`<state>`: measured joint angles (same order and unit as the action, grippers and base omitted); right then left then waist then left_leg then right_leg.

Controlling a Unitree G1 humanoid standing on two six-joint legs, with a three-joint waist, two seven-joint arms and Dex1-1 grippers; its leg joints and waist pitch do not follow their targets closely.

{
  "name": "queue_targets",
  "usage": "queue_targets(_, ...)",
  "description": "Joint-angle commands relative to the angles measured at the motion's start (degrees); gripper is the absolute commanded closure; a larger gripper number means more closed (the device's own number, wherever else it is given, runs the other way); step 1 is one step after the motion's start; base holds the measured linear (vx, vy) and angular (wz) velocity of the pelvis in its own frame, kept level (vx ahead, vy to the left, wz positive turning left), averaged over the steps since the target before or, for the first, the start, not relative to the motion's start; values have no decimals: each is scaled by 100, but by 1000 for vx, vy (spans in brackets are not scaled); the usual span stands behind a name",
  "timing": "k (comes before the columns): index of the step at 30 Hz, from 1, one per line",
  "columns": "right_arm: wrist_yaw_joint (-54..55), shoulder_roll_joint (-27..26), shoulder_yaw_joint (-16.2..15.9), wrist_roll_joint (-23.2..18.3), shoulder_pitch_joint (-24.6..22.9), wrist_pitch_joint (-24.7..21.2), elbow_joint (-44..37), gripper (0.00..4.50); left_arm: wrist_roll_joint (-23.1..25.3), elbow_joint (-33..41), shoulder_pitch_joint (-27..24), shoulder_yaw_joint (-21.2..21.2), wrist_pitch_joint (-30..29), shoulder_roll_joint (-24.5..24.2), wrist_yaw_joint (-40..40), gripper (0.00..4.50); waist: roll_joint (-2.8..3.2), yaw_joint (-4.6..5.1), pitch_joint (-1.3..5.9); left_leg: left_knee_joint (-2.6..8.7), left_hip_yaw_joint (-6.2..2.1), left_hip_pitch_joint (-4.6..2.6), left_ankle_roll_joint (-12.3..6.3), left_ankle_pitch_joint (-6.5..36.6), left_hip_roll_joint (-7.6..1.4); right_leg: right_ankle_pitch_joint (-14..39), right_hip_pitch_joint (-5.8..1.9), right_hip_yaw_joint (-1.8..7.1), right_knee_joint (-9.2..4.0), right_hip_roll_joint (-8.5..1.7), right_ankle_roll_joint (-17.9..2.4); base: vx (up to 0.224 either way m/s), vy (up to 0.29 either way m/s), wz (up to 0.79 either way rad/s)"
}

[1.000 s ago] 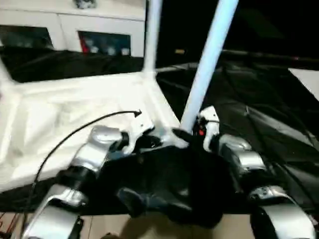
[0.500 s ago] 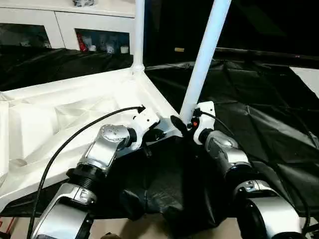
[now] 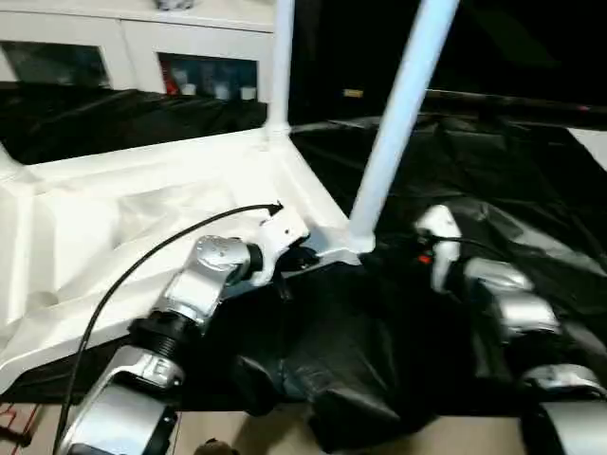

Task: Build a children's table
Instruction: Rotate leg to tighten

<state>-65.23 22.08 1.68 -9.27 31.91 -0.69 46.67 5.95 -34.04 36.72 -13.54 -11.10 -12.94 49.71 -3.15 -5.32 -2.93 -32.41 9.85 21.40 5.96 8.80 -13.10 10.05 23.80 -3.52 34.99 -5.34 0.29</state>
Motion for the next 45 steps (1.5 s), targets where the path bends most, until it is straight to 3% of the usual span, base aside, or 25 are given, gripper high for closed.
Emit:
queue_targets(1, -162, 124, 43, -118, 2, -82, -125, 84, -141, 85, 127, 65, 235, 14, 89, 450, -66, -29, 385, 286, 90, -29, -446, 1209, 24, 1086, -347, 154, -414, -191, -1250, 0, 0, 0)
queue_targets(6, -124, 221, 154, -199, 20, 18, -117, 84, -200, 186, 56, 16, 280, -27, 246, 450, -65, -18, 396, 274, 90, -37, -451, 1161, 18, 1086, -331, 152, -402, -196, -1285, 0, 0, 0)
queue_targets(13, -426, 95, -72, -244, -170, -186, -616, 84, -353, 836, -346, -515, 689, -533, 1624, 450, -21, -61, 407, 273, 95, -46, -513, 971, -15, 561, -333, 150, -322, -174, -1450, 0, 0, 0)
queue_targets(15, -471, 88, -105, -257, -202, -210, -677, 84, -281, 797, -340, -500, 690, -553, 1507, 450, 1, -107, 405, 264, 114, -80, -509, 1043, -37, 488, -303, 153, -315, -163, -1502, 0, 0, 0)
queue_targets(19, -263, -42, -167, -258, -264, -166, -793, 84, -231, 662, -320, -245, 580, -511, 1076, 450, -9, -115, 376, 302, 112, -84, -260, 1402, -22, 1075, -292, 157, -373, -194, -1327, 0, 0, 0)
queue_targets(20, -227, -77, -189, -247, -299, -156, -860, 81, -217, 632, -321, -219, 651, -524, 1020, 423, -23, -112, 375, 308, 105, -82, -216, 1469, -18, 1248, -297, 161, -397, -200, -1232, 0, 0, 0)
queue_targets(23, -188, -149, -239, -227, -421, -202, -1067, 80, -199, 683, -380, -289, 709, -643, 1075, 395, -34, -115, 375, 320, 89, -65, -171, 1485, -12, 1468, -297, 162, -419, -211, -1060, 0, 0, 0)
queue_targets(27, -75, -285, -289, -225, -500, -173, -1185, 80, -108, 640, -424, -360, 753, -748, 1027, 382, -26, -86, 382, 325, 79, -43, -136, 1439, -9, 1380, -297, 158, -398, -204, -1036, 0, 0, 0)
queue_targets(32, 35, -354, -339, -209, -516, -118, -1215, 80, -24, 534, -410, -380, 719, -783, 947, 382, -3, -60, 387, 316, 87, -59, -146, 1355, -12, 1096, -296, 160, -373, -191, -1163, 0, 0, 0)
queue_targets(40, 69, -381, -350, -199, -551, -164, -1285, 80, -143, 335, -316, -382, 514, -680, 994, 382, -19, -57, 374, 322, 86, -70, -114, 1528, -6, 1451, -291, 164, -410, -204, -1082, 0, 0, 0)
queue_targets(41, 67, -380, -363, -205, -552, -169, -1288, 80, -152, 327, -305, -386, 461, -677, 1037, 410, -19, -53, 371, 322, 87, -65, -114, 1518, -4, 1431, -292, 165, -410, -200, -1084, 0, 0, 0)
queue_targets(45, 89, -370, -448, -145, -494, -130, -1219, 80, -203, 330, -263, -385, 259, -706, 1188, 430, -8, -63, 373, 323, 82, -66, -116, 1485, -2, 1458, -294, 164, -412, -207, -1075, 0, 0, 0)
